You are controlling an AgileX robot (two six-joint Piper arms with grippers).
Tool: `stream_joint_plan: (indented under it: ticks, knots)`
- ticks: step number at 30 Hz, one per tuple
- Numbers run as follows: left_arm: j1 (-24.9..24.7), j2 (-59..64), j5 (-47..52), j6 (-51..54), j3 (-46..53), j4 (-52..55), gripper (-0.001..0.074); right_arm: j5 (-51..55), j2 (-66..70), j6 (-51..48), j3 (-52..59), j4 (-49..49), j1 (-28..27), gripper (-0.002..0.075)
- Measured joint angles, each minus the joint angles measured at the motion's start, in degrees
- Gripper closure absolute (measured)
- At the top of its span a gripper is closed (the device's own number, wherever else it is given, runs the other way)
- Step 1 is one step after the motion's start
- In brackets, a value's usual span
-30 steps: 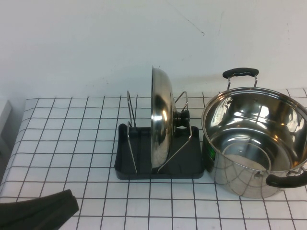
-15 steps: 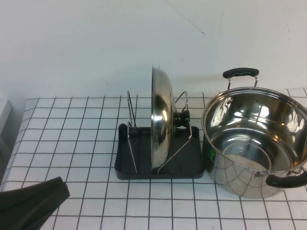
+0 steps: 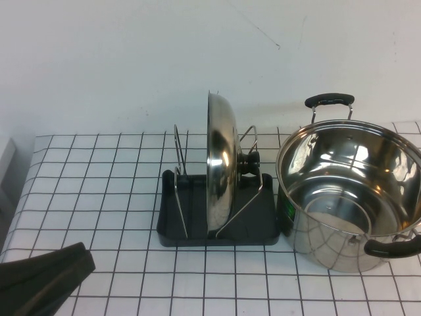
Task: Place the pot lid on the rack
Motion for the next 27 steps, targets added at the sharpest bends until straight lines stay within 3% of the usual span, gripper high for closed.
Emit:
stream_joint_plan:
  ticks: [9, 12, 27]
  knots:
    - [0.00, 0.00, 0.00, 0.00, 0.00, 0.00, 0.0736, -3.65, -7.25, -4.68, 11.65, 2.80, -19.33, 0.0727]
    - [0.00, 0.00, 0.00, 0.00, 0.00, 0.00, 0.0736, -5.10, -11.16, -4.91, 15.91, 2.90, -23.32, 0.0727]
    - [0.00, 0.00, 0.00, 0.00, 0.00, 0.00, 0.0736, 1.38, -18.23, -0.35, 20.22, 2.77, -24.60, 0.0727]
